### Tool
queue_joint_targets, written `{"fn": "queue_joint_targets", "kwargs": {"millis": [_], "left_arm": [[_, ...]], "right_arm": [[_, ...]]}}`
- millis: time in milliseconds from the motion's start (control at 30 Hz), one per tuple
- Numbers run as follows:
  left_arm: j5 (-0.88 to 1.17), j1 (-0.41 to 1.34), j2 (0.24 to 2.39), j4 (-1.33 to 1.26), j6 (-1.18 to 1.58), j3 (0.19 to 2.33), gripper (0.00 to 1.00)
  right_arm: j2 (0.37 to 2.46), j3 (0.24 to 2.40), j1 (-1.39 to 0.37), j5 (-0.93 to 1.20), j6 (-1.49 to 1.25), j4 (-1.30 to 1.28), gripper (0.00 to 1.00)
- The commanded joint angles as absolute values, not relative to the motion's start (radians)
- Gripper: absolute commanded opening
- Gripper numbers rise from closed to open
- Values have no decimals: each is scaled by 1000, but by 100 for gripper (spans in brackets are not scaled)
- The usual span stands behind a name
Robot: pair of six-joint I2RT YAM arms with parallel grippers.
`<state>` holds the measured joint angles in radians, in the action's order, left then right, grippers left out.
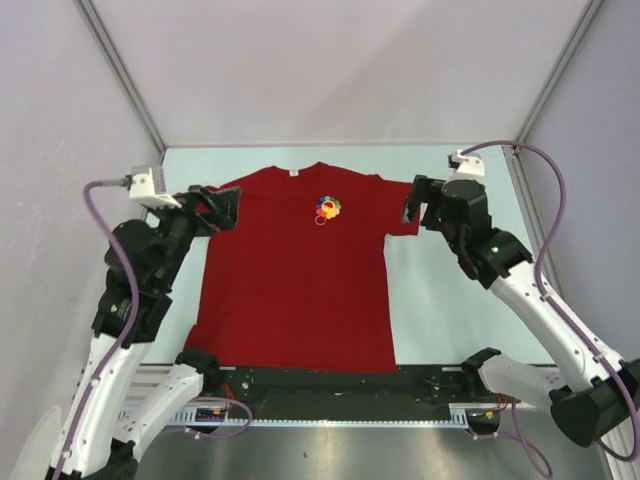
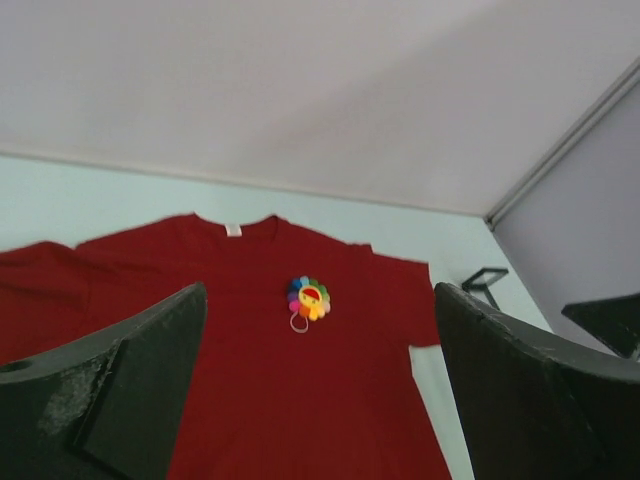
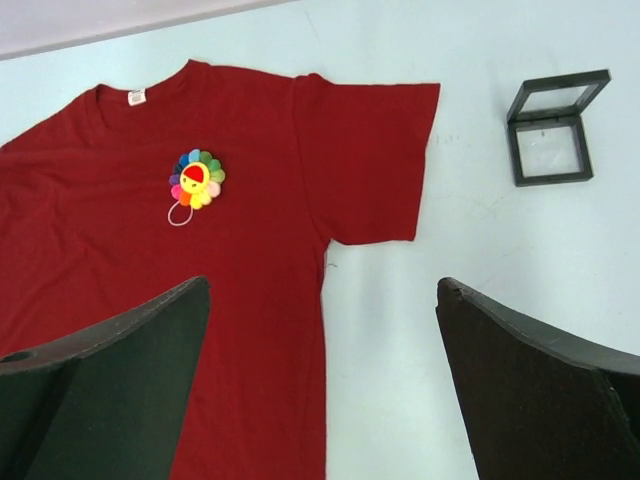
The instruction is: Remove the brooch from the garment
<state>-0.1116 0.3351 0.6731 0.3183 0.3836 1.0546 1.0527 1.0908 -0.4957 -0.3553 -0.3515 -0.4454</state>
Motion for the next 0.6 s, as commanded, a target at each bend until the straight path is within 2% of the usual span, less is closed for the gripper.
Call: {"fn": "queue_joint_targets", "kwargs": {"millis": [0, 167, 300, 567], "left_arm": [[-14, 328, 741, 324, 414, 1057, 100], [100, 328, 911, 233, 465, 1055, 100], [147, 328, 1035, 154, 498, 1072, 100], [101, 328, 1227, -38, 587, 1065, 91]], "right_arm": [[1127, 1149, -540, -468, -397, -361, 100], [1377, 1236, -594, -610, -544, -258, 100], [1572, 1357, -621, -615, -552, -229, 99], [1866, 1419, -575, -344, -568, 54, 100]]}}
